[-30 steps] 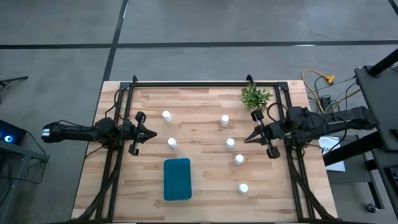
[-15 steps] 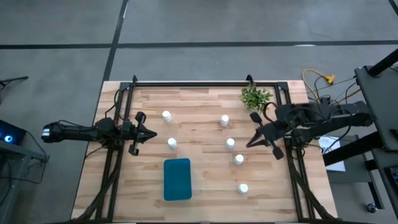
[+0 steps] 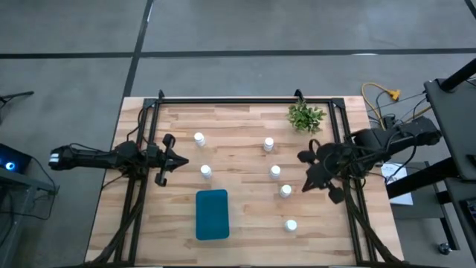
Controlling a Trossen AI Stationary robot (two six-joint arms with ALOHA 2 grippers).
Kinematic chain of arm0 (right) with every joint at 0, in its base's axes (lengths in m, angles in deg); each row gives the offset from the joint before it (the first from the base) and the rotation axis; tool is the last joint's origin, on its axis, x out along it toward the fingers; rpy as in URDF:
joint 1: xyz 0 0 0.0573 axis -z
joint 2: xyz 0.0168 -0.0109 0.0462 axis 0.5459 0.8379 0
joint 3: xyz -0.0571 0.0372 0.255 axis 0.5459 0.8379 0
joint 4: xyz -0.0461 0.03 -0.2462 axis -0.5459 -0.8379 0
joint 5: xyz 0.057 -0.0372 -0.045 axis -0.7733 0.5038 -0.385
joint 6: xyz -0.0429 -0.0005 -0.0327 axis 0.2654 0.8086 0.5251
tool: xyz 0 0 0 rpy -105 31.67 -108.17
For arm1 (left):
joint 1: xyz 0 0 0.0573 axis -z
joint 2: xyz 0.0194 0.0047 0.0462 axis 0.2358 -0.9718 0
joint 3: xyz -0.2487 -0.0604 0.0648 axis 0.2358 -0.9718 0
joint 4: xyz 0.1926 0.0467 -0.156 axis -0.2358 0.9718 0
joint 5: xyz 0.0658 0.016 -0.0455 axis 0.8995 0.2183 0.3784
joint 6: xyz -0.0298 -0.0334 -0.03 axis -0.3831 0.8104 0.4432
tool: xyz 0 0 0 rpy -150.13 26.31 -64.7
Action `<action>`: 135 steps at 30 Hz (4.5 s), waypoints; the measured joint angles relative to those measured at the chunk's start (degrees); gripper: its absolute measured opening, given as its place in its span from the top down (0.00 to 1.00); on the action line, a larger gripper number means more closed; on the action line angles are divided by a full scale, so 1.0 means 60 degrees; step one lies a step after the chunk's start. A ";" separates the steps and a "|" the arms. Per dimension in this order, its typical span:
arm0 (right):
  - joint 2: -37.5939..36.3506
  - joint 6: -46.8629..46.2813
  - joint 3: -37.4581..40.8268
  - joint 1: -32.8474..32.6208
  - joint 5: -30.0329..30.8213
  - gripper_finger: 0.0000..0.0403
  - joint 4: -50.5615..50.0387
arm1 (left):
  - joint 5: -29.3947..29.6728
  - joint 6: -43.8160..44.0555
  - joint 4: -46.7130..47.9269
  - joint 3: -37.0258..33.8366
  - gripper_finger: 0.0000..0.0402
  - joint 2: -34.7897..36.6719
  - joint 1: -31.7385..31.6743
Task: Pick and place pill bottles into a basket
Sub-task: Put the white pill bottle into the blue bin
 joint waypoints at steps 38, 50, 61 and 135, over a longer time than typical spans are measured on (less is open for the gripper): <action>-0.2012 -0.2082 0.8274 -0.0726 -0.1275 0.98 1.2714 | 0.0025 0.0033 -0.0003 0.0000 1.00 -0.0132 0.0000; -0.0712 -0.2225 0.8559 -0.1349 -0.1195 0.98 1.4054 | 0.0025 0.0033 -0.0003 0.0000 1.00 -0.0135 0.0002; 0.0674 -0.2229 0.8752 -0.1458 -0.0887 0.98 1.4573 | 0.0025 0.0036 0.0000 0.0000 1.00 -0.0139 0.0002; 0.2981 -0.9067 0.5748 -0.8066 1.0575 0.98 0.8603 | 0.0025 0.0011 -0.0015 0.0000 1.00 -0.0488 0.0000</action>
